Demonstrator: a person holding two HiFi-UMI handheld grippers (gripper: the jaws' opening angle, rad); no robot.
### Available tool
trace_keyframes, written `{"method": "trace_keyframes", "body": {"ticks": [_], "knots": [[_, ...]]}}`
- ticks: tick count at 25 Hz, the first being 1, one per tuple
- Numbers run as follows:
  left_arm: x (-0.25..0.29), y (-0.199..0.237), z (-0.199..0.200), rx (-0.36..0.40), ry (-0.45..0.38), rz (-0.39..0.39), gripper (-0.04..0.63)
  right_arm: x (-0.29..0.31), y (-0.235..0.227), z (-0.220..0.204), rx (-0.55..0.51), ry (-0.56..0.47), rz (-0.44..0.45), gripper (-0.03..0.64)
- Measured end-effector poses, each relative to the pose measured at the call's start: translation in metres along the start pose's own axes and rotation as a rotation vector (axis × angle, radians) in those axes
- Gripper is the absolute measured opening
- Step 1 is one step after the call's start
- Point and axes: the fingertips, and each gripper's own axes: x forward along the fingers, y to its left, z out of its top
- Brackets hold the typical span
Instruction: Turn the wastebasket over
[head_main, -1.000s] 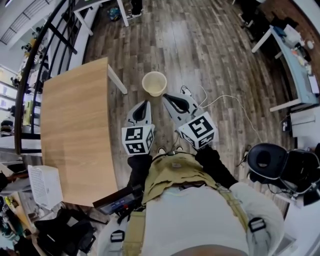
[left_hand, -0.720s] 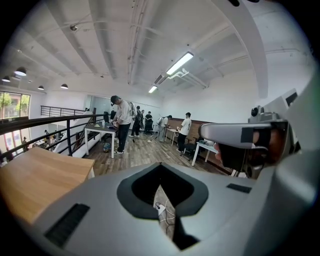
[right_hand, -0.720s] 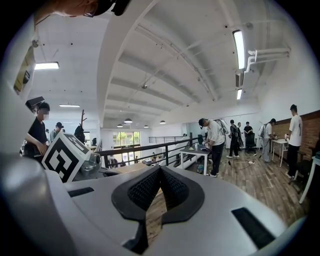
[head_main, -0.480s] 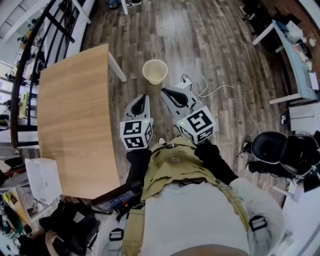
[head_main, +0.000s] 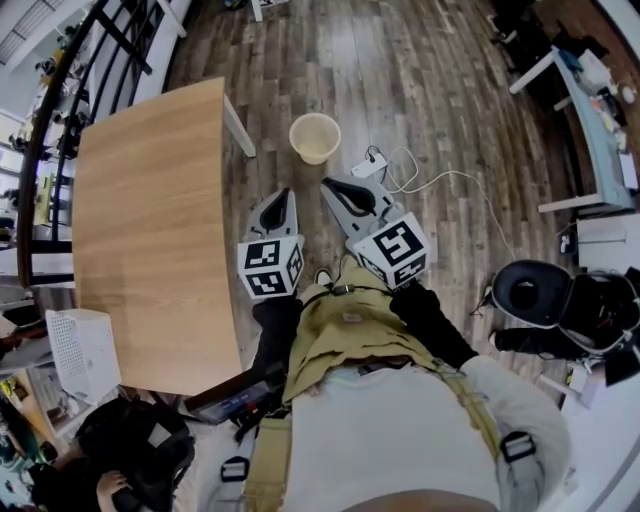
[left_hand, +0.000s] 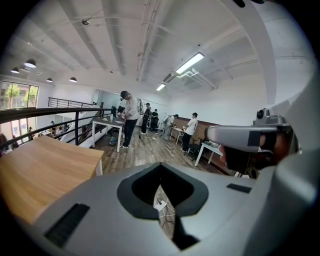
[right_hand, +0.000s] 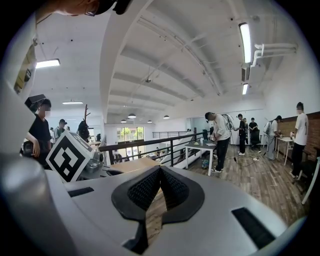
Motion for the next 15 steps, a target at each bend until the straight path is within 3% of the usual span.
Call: {"method": "trace_keyframes", "body": {"ticks": [8, 15], "knots": [[0.038, 0.023, 0.006, -0.024, 0.015, 0.066, 0.002, 0.040, -0.033, -0.003, 0.005, 0.006, 0.073, 0.021], [0.121, 0.050, 0.042, -0.023, 0.015, 0.129, 0.002, 0.096, -0.111, 0.016, 0.009, -0.030, 0.124, 0.021]]}}
